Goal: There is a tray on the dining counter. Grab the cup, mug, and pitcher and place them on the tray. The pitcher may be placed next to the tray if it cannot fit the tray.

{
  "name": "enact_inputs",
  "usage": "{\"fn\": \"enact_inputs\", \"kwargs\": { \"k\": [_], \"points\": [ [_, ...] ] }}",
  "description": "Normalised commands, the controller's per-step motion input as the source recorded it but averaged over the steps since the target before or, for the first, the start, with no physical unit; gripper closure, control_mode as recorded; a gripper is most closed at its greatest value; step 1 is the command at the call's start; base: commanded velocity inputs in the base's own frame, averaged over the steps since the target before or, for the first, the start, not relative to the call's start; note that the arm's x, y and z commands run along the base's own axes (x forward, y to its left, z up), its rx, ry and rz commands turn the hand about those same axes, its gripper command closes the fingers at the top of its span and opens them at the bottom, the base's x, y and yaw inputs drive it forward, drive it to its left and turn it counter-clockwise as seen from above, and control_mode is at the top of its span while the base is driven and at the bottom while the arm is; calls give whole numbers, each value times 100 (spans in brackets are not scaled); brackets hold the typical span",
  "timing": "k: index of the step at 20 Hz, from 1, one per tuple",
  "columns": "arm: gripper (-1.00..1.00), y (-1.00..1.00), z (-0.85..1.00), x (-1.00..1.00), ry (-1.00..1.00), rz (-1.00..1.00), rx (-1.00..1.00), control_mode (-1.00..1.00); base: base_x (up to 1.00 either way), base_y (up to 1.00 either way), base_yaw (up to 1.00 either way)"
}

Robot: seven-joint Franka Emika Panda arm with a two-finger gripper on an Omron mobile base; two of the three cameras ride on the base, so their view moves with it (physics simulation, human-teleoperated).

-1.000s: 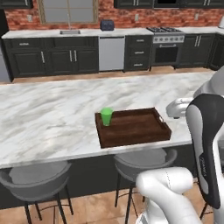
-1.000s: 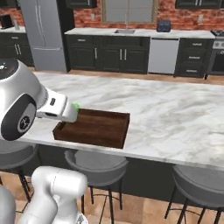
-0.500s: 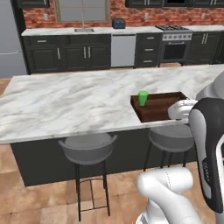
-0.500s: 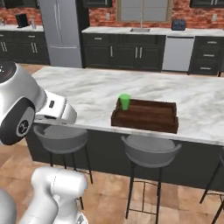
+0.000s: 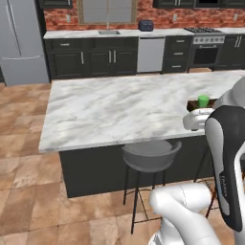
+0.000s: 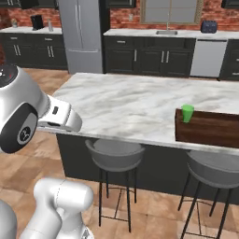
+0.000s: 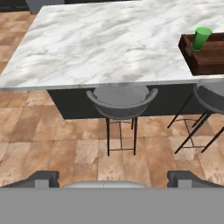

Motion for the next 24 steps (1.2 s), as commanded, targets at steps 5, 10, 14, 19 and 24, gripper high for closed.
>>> {"fn": "enact_inputs", "kwargs": {
  "k": [5,10,14,19,24],
  "points": [
    [-100,0,0,0,0,0,0,100,0,100,0],
    [-100,0,0,0,0,0,0,100,0,100,0],
    [-100,0,0,0,0,0,0,100,0,100,0],
    [-100,0,0,0,0,0,0,100,0,100,0],
    [-100,0,0,0,0,0,0,100,0,100,0]
  ]
}}
